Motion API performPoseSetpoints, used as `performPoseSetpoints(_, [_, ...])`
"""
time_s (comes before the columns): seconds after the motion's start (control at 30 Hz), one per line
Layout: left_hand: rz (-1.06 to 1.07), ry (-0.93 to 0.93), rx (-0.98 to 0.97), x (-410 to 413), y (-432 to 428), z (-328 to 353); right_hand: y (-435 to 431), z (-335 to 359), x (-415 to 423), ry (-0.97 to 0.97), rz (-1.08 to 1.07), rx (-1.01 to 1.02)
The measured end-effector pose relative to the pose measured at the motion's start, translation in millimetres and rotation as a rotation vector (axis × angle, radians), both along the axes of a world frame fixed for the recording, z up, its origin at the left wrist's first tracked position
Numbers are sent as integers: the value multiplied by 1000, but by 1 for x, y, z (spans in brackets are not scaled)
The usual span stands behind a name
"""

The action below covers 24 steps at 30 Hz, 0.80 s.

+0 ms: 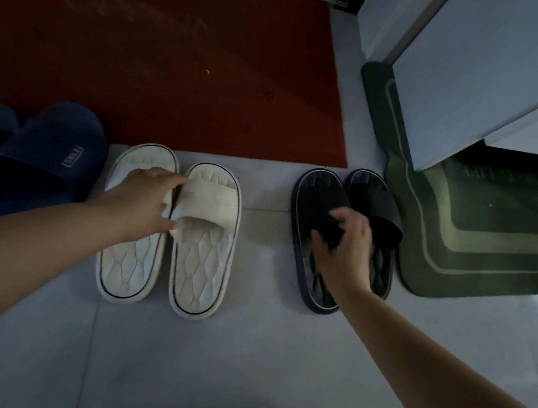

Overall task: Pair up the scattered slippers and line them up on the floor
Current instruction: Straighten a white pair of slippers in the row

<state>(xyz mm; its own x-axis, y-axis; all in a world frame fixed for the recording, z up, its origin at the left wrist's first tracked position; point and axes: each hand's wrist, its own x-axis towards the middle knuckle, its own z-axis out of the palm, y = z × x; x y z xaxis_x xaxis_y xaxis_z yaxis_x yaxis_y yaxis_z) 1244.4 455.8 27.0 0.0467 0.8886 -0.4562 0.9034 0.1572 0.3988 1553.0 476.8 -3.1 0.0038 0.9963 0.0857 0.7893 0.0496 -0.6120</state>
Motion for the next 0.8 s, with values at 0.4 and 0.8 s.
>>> performPoseSetpoints(0.4, [243,-10,1,-21,-5,-7,21,1,-121,-105,496,-626])
performPoseSetpoints(0.8, [32,-180,55,7,0,-17,16,8,-85,-51,348,-390])
